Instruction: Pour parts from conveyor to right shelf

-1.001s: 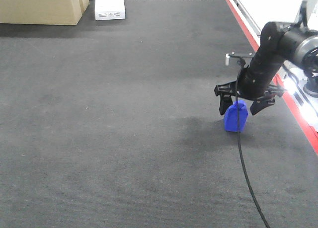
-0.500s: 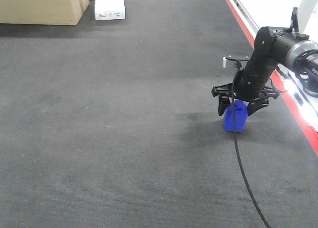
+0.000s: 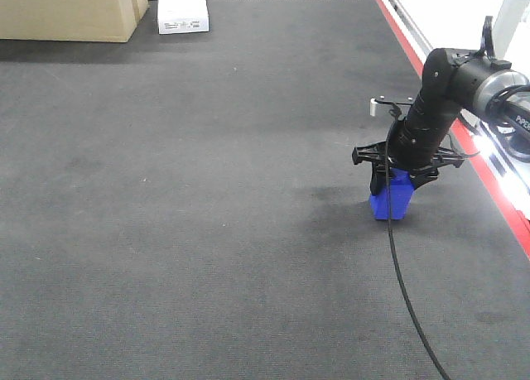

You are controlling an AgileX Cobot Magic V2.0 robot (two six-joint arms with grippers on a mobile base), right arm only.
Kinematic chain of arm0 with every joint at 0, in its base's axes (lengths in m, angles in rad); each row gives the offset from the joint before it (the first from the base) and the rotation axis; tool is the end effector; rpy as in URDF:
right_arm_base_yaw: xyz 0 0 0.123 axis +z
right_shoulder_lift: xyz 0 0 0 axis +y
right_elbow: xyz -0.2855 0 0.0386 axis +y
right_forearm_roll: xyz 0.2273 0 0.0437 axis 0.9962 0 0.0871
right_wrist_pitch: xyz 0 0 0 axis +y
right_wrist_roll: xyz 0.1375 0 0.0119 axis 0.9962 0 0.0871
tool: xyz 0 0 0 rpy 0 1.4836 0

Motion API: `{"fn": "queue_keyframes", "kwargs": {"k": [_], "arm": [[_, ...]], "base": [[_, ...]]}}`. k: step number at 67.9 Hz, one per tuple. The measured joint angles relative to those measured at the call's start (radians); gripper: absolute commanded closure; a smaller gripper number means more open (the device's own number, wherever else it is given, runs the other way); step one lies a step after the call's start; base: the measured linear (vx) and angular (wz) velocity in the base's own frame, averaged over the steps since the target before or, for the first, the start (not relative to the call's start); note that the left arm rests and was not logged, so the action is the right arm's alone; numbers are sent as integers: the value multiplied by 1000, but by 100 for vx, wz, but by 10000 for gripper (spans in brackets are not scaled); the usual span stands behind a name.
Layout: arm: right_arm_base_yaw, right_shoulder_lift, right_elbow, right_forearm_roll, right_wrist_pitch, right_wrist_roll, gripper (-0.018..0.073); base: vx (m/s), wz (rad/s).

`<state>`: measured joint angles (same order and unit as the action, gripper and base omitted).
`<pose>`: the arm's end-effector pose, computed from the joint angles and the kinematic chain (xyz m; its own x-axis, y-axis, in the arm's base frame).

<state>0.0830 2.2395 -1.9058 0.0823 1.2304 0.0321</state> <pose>0.4469 0.0479 0.1529 -0.9957 -0.0232 -0.0901 -0.0307 0.9961 0.0827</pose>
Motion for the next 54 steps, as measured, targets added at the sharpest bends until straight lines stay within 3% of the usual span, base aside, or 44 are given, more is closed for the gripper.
{"fn": "queue_keyframes", "kwargs": {"k": [43,54], "arm": [[0,-318,1,-4,-57,-45,565],[0,-437,84,-15,-156,-55,565]], "base": [[0,0],[0,0]]}}
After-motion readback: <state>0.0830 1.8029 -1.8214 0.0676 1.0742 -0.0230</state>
